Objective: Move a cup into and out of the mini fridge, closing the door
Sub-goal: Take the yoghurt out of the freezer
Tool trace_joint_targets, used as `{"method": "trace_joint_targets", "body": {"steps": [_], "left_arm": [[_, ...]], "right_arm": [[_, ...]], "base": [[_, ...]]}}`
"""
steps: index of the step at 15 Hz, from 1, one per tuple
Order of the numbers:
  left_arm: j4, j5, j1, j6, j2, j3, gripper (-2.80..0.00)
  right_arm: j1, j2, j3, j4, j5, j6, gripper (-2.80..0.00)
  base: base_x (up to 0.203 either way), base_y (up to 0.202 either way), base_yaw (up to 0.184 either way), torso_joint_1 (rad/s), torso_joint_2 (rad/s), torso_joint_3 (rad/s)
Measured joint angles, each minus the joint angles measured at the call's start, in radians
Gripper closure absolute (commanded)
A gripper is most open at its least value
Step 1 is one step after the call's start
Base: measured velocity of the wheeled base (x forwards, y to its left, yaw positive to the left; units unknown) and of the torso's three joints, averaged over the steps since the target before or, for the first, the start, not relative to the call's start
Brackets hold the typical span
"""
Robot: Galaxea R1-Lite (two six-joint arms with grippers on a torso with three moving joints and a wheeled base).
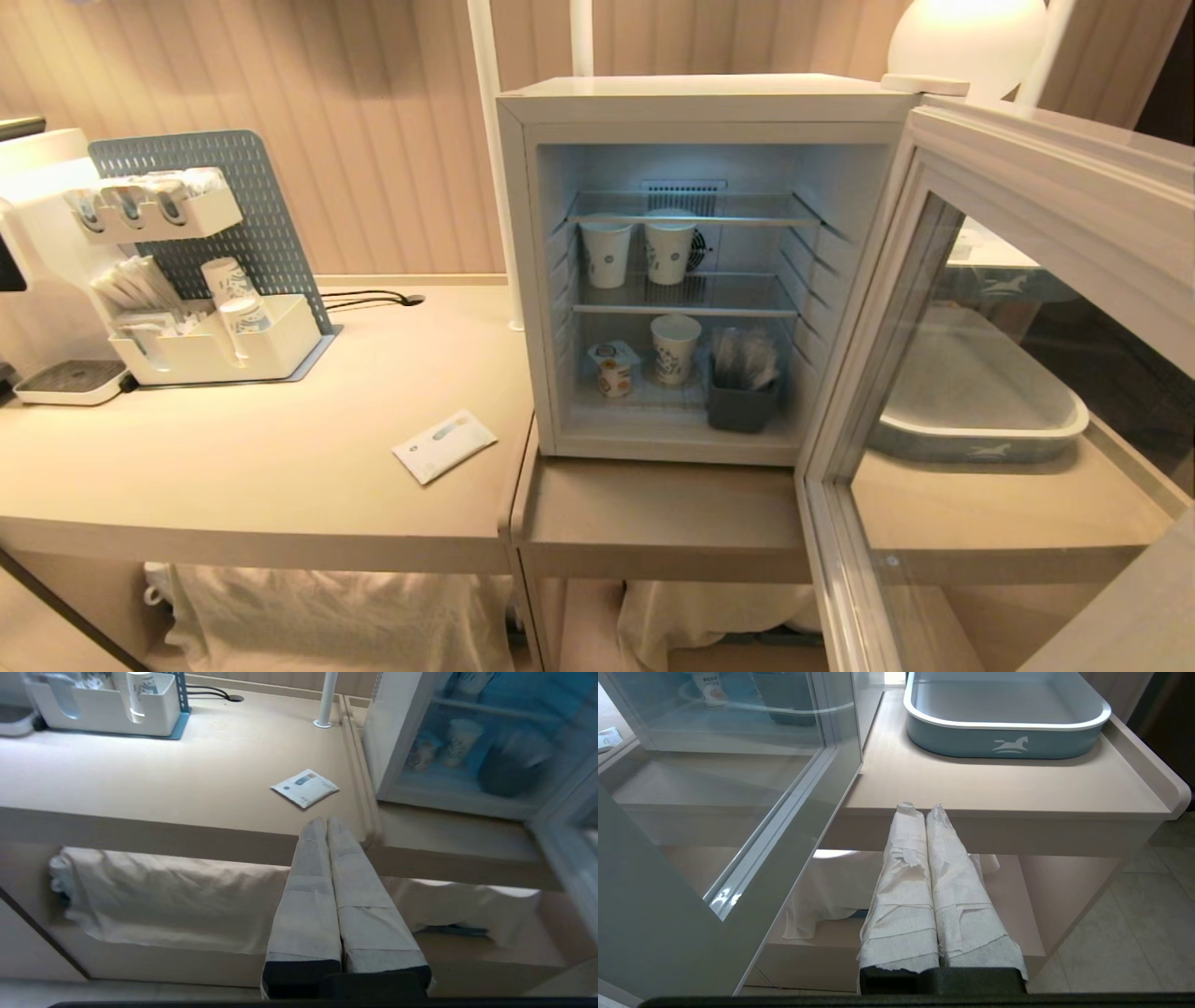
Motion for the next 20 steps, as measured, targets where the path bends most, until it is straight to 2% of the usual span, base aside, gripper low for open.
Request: {"method": "trace_joint_targets", "body": {"steps": [1,3,5,6,7,8,10,15,20], "left_arm": [[-0.076,0.009,-0.001,0.056,-0.038,0.096,0.00],[-0.307,0.037,0.001,0.154,-0.089,0.333,0.00],[-0.565,0.048,0.001,0.222,-0.123,0.551,0.00],[-0.650,0.053,0.002,0.239,-0.136,0.614,0.00],[-0.669,0.053,0.002,0.246,-0.147,0.648,0.00],[-0.636,0.044,0.003,0.240,-0.156,0.663,0.00],[-0.531,0.041,0.003,0.179,-0.165,0.675,0.00],[-0.532,0.048,0.002,0.148,-0.169,0.680,0.00],[-0.532,0.051,0.003,0.133,-0.169,0.680,0.00]], "right_arm": [[-0.001,0.000,0.000,0.000,0.000,0.000,0.00],[-0.001,0.000,0.000,0.000,0.000,0.000,0.00],[0.000,0.000,0.000,0.000,0.000,0.001,0.00],[0.000,0.000,0.000,0.000,0.000,0.000,0.00],[0.000,0.000,0.000,0.000,0.000,0.001,0.00],[0.000,0.000,0.000,0.000,0.000,0.001,0.00],[0.000,0.000,0.000,0.000,0.000,0.001,0.00],[-0.001,0.000,0.000,0.000,0.000,0.000,0.00],[0.000,0.000,-0.002,0.002,-0.002,-0.001,0.00]], "base": [[0.000,0.000,0.000,0.000,0.00,0.000],[0.000,0.000,0.000,0.000,0.00,0.000],[0.000,0.000,0.000,0.000,0.00,0.000],[0.000,0.000,0.000,0.000,0.00,0.000],[0.000,0.000,0.000,0.000,0.00,0.000],[0.000,0.000,0.000,0.000,0.00,0.000],[0.000,0.000,0.000,0.000,0.00,0.000],[-0.015,0.000,0.001,0.001,0.00,0.000],[-0.185,0.000,0.000,0.003,0.00,0.002]]}}
